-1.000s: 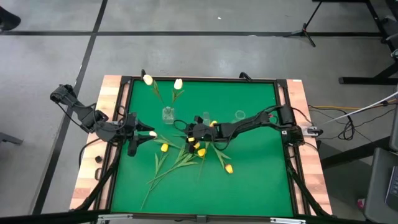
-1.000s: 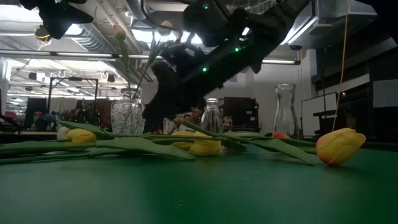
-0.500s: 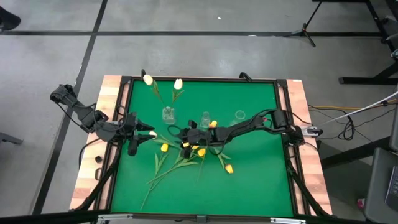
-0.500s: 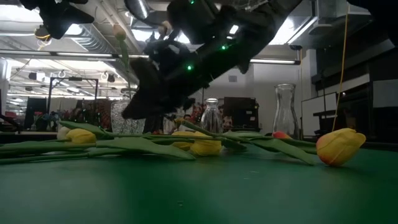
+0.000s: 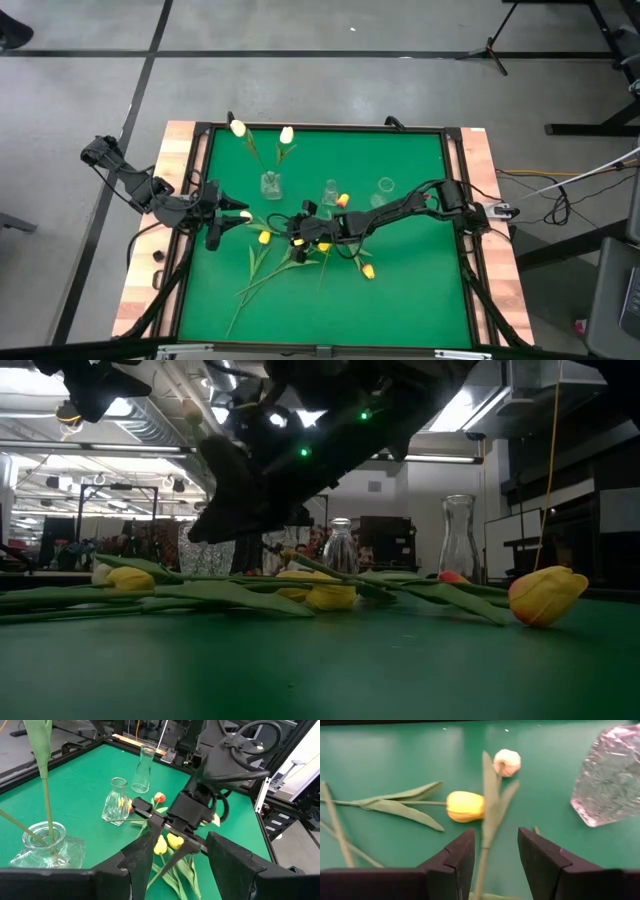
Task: Sort flowers into vase by color
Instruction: Put the white flower into the left transparent vase
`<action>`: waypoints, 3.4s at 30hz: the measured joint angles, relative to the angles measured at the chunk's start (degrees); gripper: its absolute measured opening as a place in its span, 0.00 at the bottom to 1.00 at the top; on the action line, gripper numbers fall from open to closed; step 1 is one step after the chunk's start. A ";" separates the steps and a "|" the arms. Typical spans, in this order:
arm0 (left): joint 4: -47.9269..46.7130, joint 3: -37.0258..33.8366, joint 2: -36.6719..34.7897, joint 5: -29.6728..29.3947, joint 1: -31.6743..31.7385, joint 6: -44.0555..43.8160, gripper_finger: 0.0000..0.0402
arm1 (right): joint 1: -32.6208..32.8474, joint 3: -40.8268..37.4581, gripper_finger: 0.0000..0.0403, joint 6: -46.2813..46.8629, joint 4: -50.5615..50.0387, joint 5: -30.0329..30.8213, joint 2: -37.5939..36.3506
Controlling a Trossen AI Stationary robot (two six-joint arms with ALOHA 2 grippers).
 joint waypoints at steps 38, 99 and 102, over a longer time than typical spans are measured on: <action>-0.14 -0.02 0.00 0.04 -0.01 -1.20 0.45 | 0.13 13.07 0.01 4.68 -14.23 1.46 8.95; 4.73 -0.03 -0.07 -26.34 -26.03 2.50 0.45 | -8.58 -12.13 0.00 -18.16 75.80 -20.26 -11.20; 4.72 -0.03 -0.07 -28.54 -26.03 3.54 0.45 | -8.93 -8.40 0.00 -18.22 76.82 -22.31 -8.10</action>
